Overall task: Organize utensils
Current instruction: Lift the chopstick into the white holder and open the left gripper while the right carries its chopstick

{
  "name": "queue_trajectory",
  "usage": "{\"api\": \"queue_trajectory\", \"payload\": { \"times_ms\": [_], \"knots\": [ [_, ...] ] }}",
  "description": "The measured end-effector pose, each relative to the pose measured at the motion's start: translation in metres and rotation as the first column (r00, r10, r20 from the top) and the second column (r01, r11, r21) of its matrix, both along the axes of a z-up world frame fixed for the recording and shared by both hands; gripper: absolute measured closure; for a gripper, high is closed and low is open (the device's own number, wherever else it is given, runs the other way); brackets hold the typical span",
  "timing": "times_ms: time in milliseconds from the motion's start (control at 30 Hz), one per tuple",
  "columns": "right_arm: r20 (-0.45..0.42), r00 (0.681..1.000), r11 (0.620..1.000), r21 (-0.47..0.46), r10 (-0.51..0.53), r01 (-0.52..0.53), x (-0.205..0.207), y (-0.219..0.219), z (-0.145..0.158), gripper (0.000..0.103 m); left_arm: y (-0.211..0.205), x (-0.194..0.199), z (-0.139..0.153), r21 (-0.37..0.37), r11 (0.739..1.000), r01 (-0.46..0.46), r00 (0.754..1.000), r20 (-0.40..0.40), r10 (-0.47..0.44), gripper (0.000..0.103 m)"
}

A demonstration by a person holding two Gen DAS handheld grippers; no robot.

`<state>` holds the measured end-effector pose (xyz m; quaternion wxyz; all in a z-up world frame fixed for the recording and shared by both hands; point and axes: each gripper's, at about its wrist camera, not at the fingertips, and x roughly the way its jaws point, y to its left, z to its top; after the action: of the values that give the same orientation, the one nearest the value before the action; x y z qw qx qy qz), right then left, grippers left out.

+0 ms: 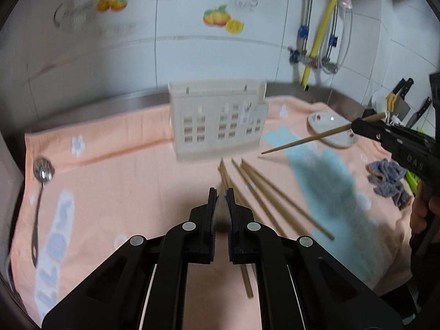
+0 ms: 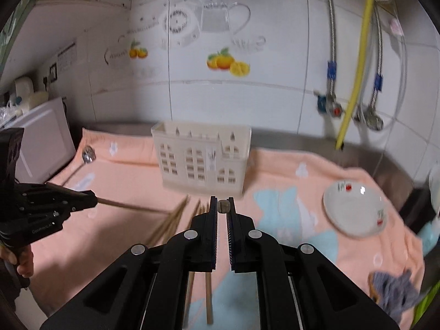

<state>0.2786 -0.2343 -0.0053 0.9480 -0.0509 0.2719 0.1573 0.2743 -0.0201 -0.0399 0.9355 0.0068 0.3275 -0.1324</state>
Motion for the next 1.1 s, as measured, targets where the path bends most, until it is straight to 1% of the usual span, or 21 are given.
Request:
{"api": "queue_trajectory", "payload": {
  "times_ms": [200, 333, 433, 533, 633, 733, 833, 967, 1100],
  "knots": [
    [0.019, 0.999, 0.999, -0.007, 0.050, -0.049, 0.026, 0.000, 0.052, 0.097, -0.005, 0.019, 0.043, 0.040, 0.999, 0.028, 0.998, 0.059, -0.030, 0.098],
    [0.006, 0.995, 0.995, 0.003, 0.099, -0.099, 0.043, -0.001, 0.083, 0.097, -0.008, 0.028, 0.077, 0.051, 0.998, 0.044, 0.994, 0.102, -0.049, 0.098],
    [0.011, 0.993, 0.993, -0.004, 0.116, -0.116, 0.050, -0.001, 0.100, 0.097, -0.007, 0.030, 0.107, 0.064, 0.997, 0.044, 0.987, 0.152, -0.053, 0.098],
    [0.003, 0.992, 0.992, 0.006, 0.126, -0.126, 0.059, -0.003, 0.110, 0.097, -0.008, 0.031, 0.135, 0.083, 0.996, 0.043, 0.977, 0.207, -0.059, 0.098],
    [-0.002, 0.993, 0.993, -0.004, 0.118, -0.118, 0.068, -0.002, 0.112, 0.097, -0.010, 0.039, 0.150, 0.107, 0.994, 0.027, 0.970, 0.236, -0.051, 0.098],
    [-0.007, 0.994, 0.994, 0.002, 0.113, -0.113, 0.076, -0.004, 0.114, 0.097, -0.010, 0.056, 0.153, 0.122, 0.992, 0.013, 0.974, 0.222, -0.040, 0.098],
    [-0.016, 0.995, 0.995, 0.002, 0.100, -0.100, 0.087, -0.004, 0.113, 0.097, -0.009, 0.077, 0.145, 0.137, 0.991, -0.001, 0.983, 0.184, -0.024, 0.098],
    [-0.067, 0.993, 0.995, -0.013, 0.097, -0.099, 0.107, 0.002, 0.102, 0.097, -0.008, 0.102, 0.129, 0.146, 0.989, -0.007, 0.993, 0.119, -0.011, 0.098],
    [-0.121, 0.989, 0.994, -0.051, 0.089, -0.096, 0.126, 0.012, 0.085, 0.097, -0.007, 0.124, 0.113, 0.142, 0.990, -0.013, 0.998, 0.069, 0.004, 0.098]
  ]
}}
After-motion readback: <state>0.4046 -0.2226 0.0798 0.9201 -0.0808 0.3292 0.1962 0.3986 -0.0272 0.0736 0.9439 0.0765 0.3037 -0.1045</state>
